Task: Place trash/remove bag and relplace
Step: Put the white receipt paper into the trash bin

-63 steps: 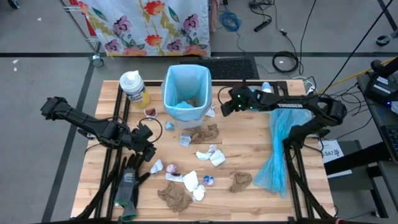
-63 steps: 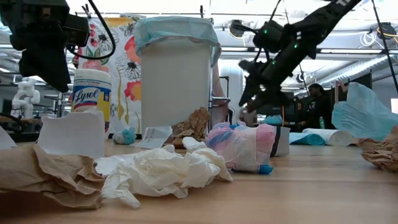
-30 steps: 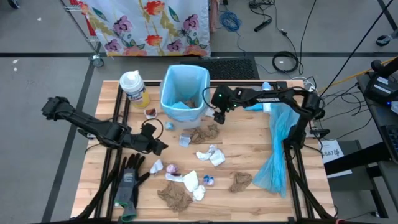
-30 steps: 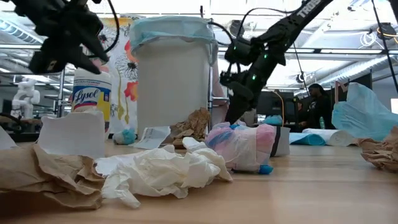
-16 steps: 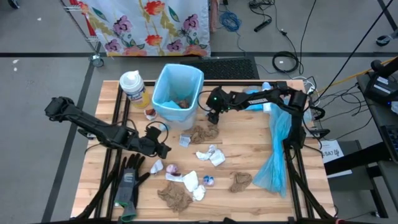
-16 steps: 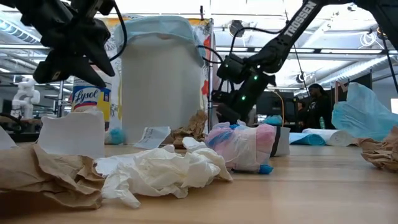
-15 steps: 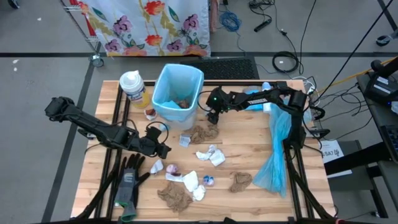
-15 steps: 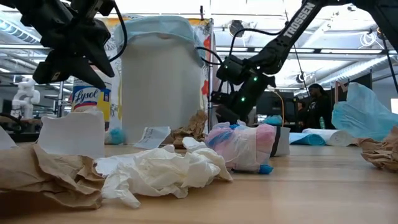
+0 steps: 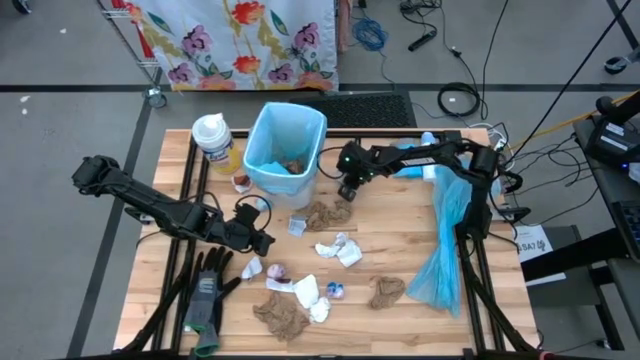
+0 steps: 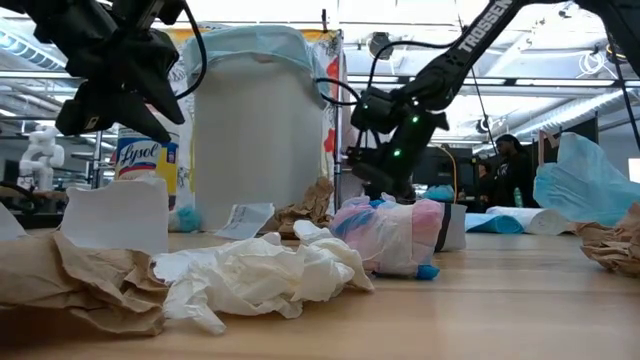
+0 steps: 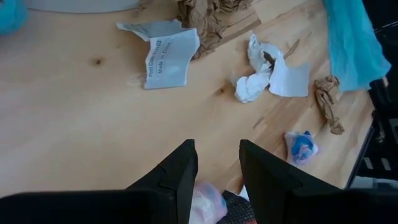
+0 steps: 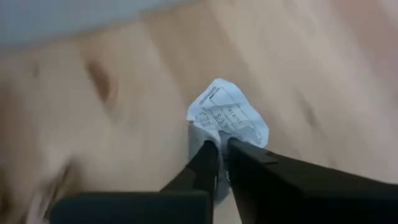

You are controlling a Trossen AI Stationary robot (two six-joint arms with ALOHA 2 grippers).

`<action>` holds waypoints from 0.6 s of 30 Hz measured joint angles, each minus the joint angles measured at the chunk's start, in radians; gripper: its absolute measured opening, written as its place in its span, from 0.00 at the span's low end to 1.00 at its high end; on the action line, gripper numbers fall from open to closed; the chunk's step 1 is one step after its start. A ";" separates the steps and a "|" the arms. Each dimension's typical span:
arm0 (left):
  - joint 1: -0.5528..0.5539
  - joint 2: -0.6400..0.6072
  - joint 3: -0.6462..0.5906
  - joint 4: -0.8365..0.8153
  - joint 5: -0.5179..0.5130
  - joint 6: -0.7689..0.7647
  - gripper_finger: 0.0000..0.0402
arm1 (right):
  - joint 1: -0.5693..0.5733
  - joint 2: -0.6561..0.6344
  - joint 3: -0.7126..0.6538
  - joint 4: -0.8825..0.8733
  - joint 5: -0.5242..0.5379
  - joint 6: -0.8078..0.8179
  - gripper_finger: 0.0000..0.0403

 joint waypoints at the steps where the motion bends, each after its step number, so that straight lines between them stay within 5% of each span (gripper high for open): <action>1: 0.000 0.000 0.000 -0.007 -0.002 0.000 0.31 | 0.000 -0.026 -0.003 -0.035 0.000 0.014 0.04; 10: 0.001 0.003 0.000 -0.088 -0.055 0.001 0.31 | 0.043 -0.339 -0.007 -0.323 0.058 0.121 0.00; 18: 0.021 0.022 0.000 -0.095 -0.112 0.053 0.31 | 0.124 -0.549 -0.006 -0.336 0.067 0.311 0.00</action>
